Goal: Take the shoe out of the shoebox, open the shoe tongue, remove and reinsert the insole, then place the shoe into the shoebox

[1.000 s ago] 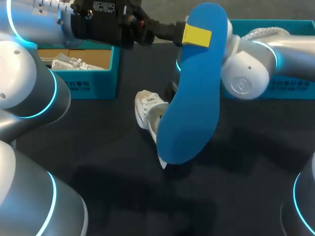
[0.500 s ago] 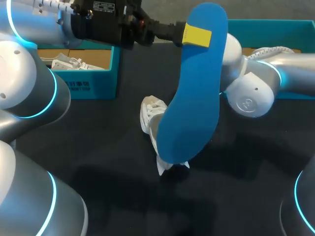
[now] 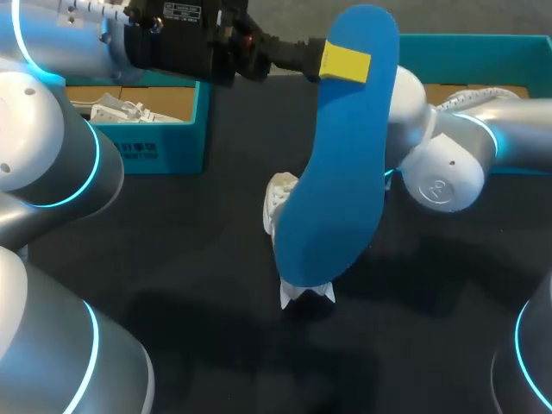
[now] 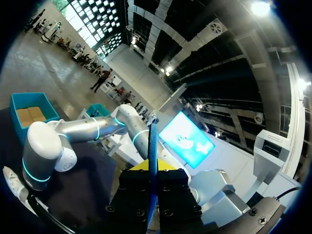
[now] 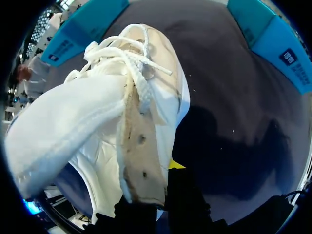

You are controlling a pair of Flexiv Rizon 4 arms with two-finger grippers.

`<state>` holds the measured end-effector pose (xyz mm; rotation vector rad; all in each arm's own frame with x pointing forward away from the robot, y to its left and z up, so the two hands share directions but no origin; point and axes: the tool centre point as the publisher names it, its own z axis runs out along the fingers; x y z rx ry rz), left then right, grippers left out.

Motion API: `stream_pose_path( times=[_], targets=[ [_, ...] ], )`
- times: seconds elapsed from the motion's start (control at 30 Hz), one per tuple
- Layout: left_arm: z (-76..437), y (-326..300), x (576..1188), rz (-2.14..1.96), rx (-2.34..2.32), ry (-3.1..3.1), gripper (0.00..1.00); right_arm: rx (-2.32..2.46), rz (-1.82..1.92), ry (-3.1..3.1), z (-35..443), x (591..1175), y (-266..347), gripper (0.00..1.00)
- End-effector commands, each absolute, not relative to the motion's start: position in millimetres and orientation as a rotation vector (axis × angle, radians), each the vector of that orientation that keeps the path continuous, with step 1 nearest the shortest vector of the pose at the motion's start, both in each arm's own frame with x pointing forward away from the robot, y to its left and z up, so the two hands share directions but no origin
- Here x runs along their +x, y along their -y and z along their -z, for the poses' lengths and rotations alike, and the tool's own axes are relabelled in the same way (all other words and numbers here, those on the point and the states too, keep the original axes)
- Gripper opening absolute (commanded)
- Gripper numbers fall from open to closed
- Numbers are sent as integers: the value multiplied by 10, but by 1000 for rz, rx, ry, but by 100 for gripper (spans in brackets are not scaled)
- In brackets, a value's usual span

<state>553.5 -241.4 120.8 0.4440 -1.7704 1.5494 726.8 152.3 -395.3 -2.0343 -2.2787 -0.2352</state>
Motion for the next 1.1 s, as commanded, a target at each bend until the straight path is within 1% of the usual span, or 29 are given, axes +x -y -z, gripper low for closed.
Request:
stream_pose_path(
  times=[0.03,0.5,0.53,0.57,0.7,0.87,1.1],
  targets=[
    [-1192,2414,5522,-1552,447,1769,0,-2042,281,2262,3983,7183,-1436,0],
    [-1192,2414,5522,-1552,447,1769,0,-2063,311,2244,4048,7184,-1409,0],
    [-1192,2414,5522,-1552,447,1769,0,-2061,316,2249,4024,7194,-1412,36],
    [-1192,2414,5522,-1552,447,1769,0,-2061,326,2258,3998,7200,-1428,99],
    [-1192,2414,5522,-1552,447,1769,0,-2057,369,2294,3893,7216,-1440,100],
    [-1192,2414,5522,-1552,447,1769,0,-2042,374,2360,3619,7202,-1443,100],
    [-1192,2414,5522,-1552,447,1769,0,-2037,374,2392,3370,7132,-1397,100]
  ],
)
